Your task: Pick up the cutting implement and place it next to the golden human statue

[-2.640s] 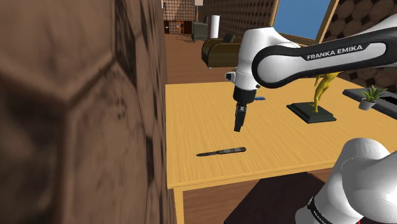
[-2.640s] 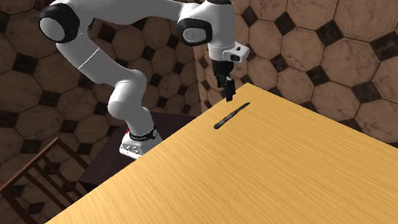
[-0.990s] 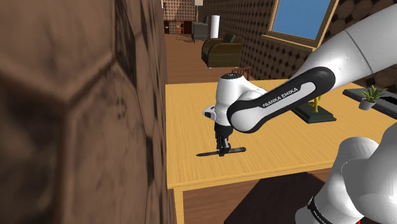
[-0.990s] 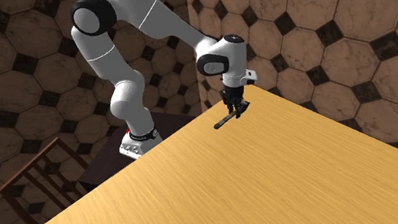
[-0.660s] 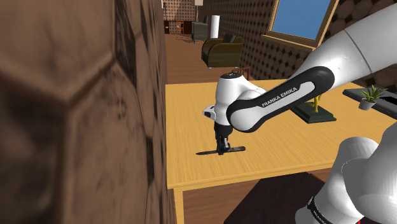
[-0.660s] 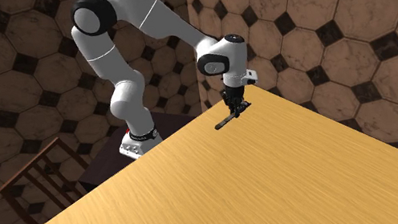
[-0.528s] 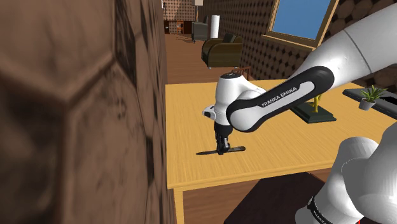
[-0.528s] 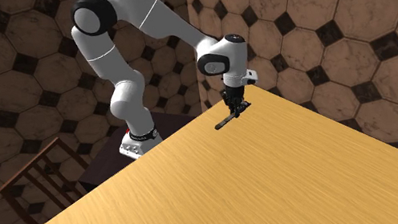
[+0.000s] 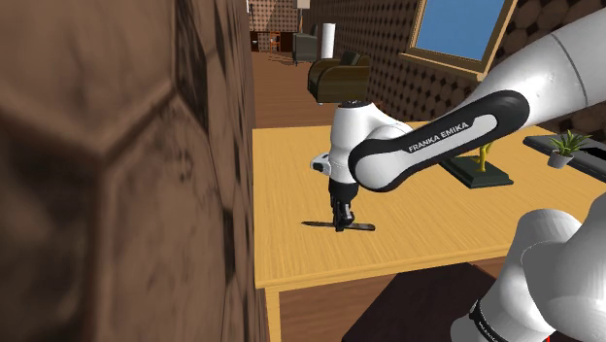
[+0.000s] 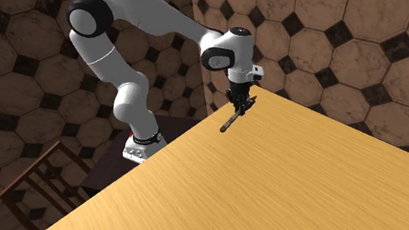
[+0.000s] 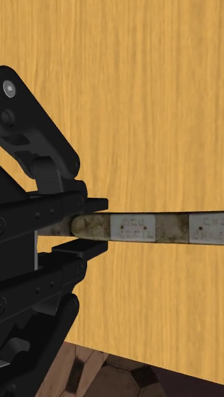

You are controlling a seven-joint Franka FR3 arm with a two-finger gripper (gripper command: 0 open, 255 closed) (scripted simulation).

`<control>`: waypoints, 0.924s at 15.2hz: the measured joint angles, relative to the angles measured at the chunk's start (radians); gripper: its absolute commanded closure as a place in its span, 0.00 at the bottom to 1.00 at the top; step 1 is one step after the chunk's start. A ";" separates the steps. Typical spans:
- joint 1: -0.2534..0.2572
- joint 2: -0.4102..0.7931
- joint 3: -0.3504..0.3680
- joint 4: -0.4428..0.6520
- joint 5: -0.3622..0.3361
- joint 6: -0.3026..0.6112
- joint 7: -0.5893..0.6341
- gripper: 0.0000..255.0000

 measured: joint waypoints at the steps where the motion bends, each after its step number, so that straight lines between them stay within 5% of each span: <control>1: 0.001 -0.011 0.002 0.006 0.000 -0.017 0.003 1.00; 14: 0.000 -0.098 0.003 0.113 -0.002 -0.211 0.003 1.00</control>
